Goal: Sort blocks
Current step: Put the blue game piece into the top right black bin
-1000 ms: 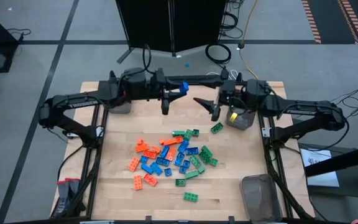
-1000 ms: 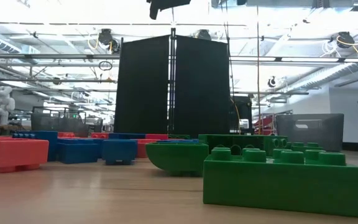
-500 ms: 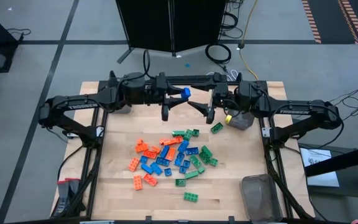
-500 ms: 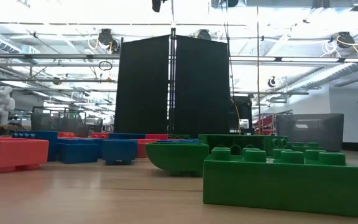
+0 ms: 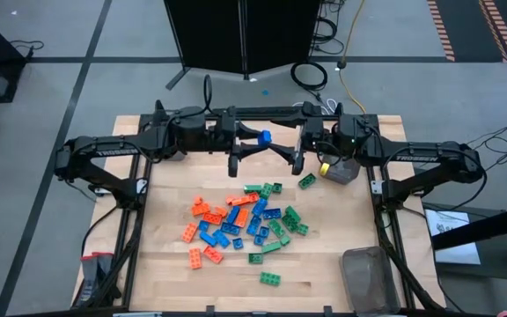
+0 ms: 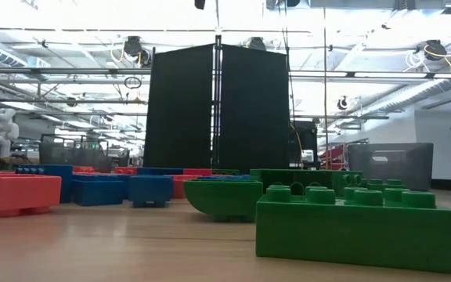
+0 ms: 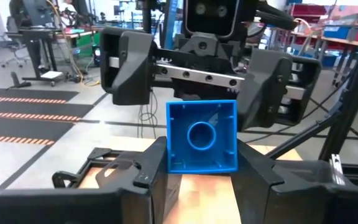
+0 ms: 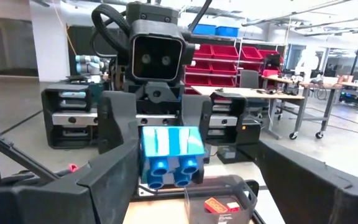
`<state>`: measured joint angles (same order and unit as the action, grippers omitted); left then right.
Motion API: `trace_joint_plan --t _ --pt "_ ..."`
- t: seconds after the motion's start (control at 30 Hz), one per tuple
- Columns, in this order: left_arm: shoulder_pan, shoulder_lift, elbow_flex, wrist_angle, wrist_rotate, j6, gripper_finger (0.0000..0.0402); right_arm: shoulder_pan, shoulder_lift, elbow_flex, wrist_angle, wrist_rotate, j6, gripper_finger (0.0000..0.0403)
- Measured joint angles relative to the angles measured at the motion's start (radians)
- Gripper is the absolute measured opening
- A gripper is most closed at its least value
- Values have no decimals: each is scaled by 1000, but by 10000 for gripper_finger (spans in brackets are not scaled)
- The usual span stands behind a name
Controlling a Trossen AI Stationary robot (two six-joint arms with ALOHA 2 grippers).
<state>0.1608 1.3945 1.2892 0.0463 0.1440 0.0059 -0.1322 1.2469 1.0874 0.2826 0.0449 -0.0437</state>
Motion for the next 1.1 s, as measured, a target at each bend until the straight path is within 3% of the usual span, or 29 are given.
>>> trace_joint_plan --t 0.37,0.67,1.1 --pt "-13 44 -1 23 31 0 126 -2 48 0 48 -56 25 315" --pt "-13 31 -1 22 28 0 126 -5 12 -1 40 -59 0 314" --pt "-11 32 -1 19 27 2 126 -6 8 -1 -39 -104 1 251"
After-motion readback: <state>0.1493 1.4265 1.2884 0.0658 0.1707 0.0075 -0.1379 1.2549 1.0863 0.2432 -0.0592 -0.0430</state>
